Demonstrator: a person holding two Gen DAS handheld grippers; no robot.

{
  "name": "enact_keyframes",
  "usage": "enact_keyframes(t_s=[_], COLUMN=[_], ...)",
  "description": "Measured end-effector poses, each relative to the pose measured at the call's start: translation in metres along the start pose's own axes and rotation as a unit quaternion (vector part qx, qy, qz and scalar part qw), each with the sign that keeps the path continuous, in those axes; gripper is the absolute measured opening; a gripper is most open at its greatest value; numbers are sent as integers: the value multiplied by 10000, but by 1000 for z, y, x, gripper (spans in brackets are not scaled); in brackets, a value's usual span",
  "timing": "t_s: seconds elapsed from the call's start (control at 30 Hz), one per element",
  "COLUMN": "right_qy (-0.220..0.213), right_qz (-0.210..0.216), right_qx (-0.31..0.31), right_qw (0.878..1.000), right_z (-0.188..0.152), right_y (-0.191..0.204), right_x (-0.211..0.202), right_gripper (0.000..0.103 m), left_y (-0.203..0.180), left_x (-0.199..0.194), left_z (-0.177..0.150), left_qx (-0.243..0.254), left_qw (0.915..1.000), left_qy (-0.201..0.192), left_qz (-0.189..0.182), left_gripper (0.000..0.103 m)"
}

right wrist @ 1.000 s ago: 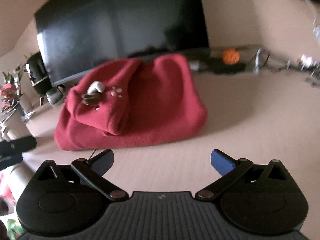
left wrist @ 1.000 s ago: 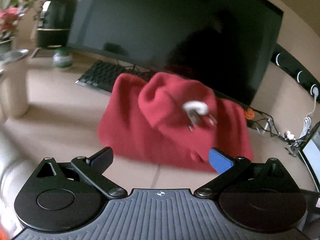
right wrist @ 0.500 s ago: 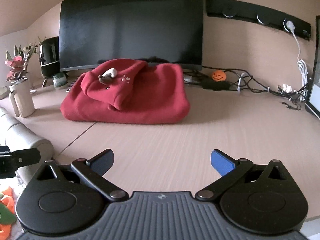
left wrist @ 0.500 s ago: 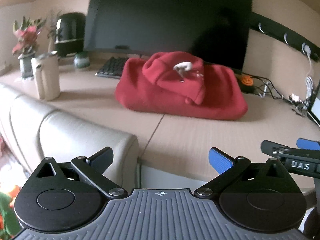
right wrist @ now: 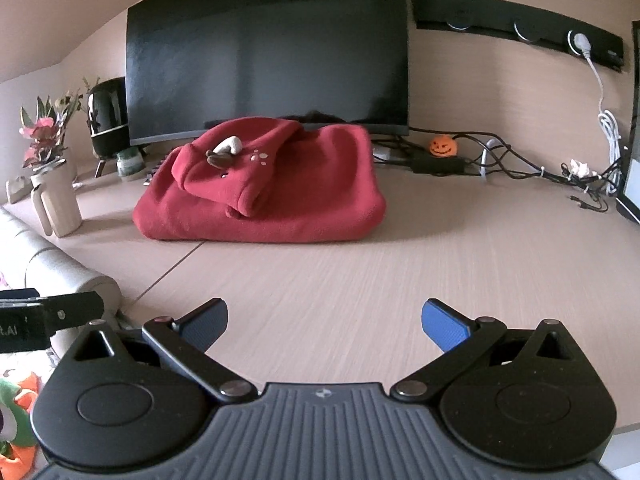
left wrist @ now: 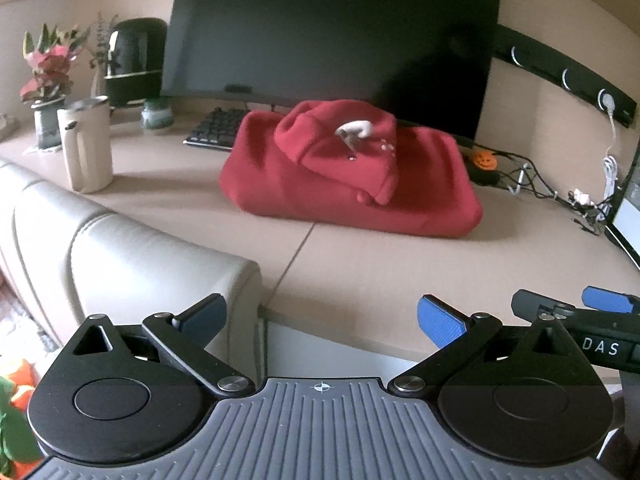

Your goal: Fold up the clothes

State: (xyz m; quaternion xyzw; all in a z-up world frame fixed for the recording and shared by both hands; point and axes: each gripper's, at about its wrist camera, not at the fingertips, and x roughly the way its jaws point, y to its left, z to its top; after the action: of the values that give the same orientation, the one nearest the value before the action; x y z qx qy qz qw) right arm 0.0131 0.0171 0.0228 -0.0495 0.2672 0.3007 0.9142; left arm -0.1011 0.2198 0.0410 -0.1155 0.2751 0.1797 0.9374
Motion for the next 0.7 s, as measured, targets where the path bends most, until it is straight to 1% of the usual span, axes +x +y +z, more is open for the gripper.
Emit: enact_keyframes(t_s=[0.17,0.3,0.43,0.53,0.7], right_qy=[-1,23,49,104,109], right_qz=[-43,-51,-66,-12,86], right_qx=[155,140,162,224,200], right_qw=[9999,9999,9998,9997,9997], right_z=[1,-1,-1,-1,0], right_y=[-3,-3,-4,-4,0], right_x=[1,-1,-1,2,4], right_gripper=[103,103,103,103,103], left_y=[-3,-3,-4,-5,-1], left_x=[3,1,2,1,0], left_z=[1,2,0,0,-1], left_qx=[91,79,58,83,40], left_qw=[9999,9999,9999,9999,10000], left_qy=[39,-11,58,58,49], left_qz=[-74,-74,-118,-140,-62], left_gripper=[103,103,103,103,103])
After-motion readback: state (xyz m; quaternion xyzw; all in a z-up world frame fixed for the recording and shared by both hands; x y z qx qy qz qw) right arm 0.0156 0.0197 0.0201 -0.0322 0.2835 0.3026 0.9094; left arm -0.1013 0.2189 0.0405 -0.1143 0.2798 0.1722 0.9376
